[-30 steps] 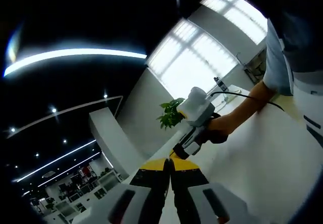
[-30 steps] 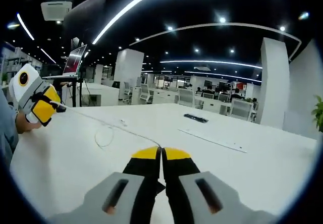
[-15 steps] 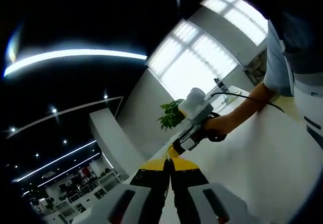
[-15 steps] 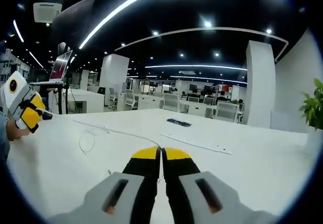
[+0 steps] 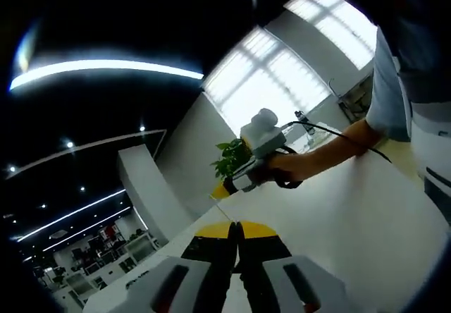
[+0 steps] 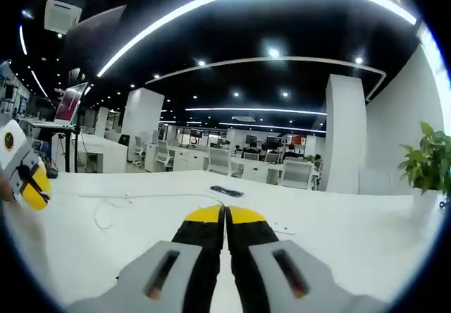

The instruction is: Peel open the Velcro strap on the desktop, arrange the wired earphones neatly onto it, and close the Velcro strap to secure them.

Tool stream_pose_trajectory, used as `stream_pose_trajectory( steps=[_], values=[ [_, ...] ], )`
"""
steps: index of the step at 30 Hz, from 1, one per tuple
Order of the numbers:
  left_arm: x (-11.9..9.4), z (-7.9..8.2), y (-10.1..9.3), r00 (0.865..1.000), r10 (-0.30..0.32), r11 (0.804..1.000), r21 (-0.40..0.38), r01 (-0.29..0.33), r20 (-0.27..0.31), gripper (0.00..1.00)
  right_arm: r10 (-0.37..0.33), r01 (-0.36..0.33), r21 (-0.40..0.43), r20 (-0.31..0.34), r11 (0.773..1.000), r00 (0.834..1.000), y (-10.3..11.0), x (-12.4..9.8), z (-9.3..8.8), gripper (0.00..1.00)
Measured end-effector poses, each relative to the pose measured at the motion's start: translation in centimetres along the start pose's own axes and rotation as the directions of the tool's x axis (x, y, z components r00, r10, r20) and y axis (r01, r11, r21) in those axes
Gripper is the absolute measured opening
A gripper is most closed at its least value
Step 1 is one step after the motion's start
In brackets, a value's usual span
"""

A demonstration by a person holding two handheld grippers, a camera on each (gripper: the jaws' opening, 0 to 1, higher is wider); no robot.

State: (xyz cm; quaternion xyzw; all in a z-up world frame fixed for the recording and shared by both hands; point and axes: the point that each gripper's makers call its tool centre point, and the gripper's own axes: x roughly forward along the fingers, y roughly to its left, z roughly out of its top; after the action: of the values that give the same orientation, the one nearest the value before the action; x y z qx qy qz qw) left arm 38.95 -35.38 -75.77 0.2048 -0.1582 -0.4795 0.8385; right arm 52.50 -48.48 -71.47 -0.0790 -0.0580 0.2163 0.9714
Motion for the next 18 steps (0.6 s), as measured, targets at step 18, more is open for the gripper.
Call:
stream_pose_trajectory(
  steps=[18],
  values=[
    [3.3,2.0,-4.9,0.996,-0.093,0.969,-0.232,0.090,-0.001,0.06,-0.005,0.007,-0.042,0.036,0.999,0.999,-1.9,-3.8,2.9,0.03]
  ],
)
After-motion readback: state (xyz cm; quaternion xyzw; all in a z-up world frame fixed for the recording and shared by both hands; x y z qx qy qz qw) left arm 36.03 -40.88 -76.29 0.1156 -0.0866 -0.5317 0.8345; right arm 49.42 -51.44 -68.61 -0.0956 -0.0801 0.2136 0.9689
